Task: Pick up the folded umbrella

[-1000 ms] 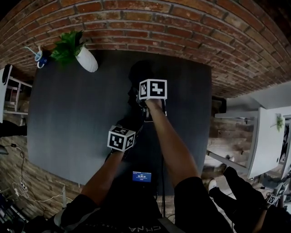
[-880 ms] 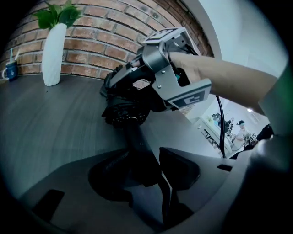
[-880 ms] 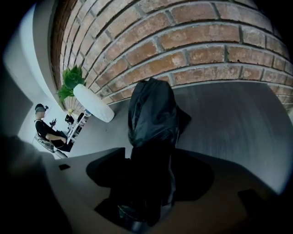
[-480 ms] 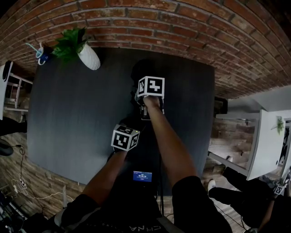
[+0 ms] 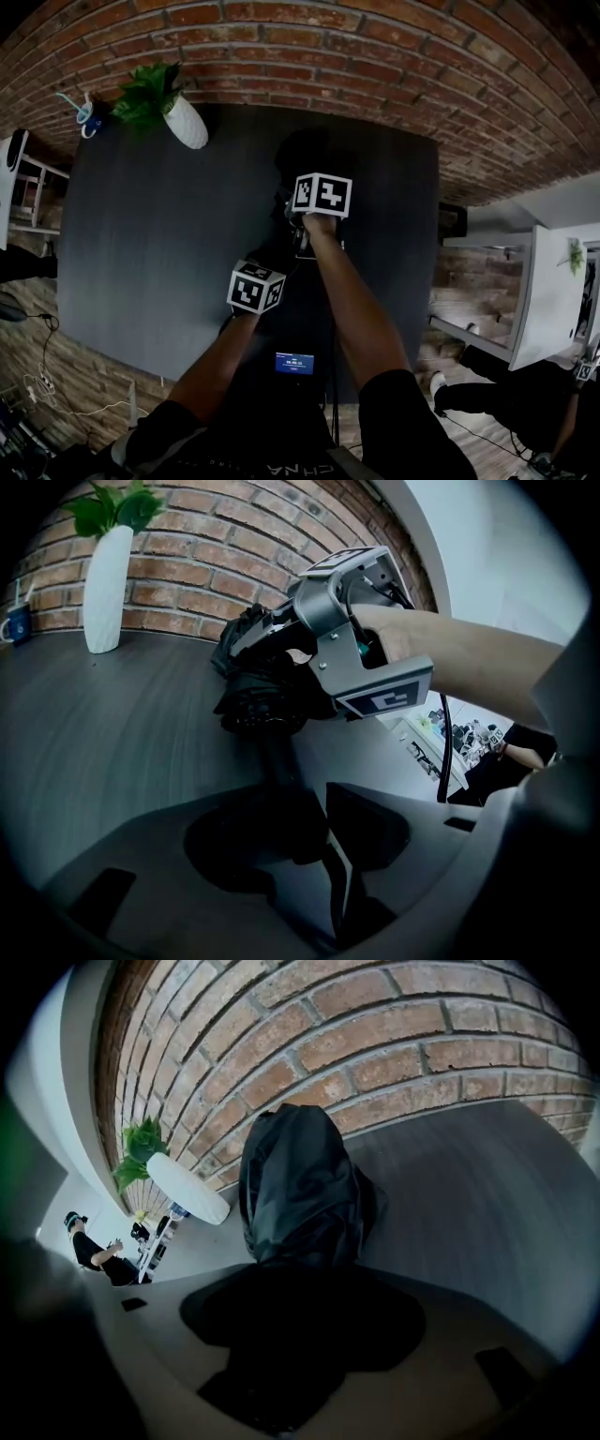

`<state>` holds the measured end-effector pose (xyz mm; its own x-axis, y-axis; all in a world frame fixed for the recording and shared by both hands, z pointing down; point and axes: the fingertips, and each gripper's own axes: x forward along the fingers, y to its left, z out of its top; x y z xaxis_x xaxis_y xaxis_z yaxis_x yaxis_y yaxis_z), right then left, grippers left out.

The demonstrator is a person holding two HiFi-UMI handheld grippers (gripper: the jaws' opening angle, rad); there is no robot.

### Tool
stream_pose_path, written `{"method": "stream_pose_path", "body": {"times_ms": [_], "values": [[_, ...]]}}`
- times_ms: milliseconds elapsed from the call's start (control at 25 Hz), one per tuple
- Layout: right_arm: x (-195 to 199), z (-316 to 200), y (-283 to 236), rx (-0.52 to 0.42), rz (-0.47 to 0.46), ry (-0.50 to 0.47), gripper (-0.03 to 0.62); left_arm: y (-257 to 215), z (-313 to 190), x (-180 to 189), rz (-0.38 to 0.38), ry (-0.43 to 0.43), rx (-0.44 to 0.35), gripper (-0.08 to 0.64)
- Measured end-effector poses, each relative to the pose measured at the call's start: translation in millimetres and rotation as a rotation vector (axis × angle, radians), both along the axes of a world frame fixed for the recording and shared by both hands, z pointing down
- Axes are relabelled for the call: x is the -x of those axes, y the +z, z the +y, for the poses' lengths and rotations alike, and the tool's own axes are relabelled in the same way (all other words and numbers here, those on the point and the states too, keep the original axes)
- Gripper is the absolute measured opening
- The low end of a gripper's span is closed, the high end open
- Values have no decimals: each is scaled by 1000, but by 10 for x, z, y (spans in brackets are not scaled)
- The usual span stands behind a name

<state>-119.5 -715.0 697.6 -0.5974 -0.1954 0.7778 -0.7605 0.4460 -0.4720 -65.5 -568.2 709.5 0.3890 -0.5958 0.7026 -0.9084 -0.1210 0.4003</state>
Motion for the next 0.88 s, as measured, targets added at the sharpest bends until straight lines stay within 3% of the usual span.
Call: {"method": "stream_pose_path", "body": {"times_ms": [280, 880], "values": [[-61, 102, -393, -90, -122, 17, 270, -128, 73, -45, 14, 26, -50, 192], [-144, 589, -1772, -400, -358, -1, 270, -924, 322, -77, 43, 46, -251, 190]]}}
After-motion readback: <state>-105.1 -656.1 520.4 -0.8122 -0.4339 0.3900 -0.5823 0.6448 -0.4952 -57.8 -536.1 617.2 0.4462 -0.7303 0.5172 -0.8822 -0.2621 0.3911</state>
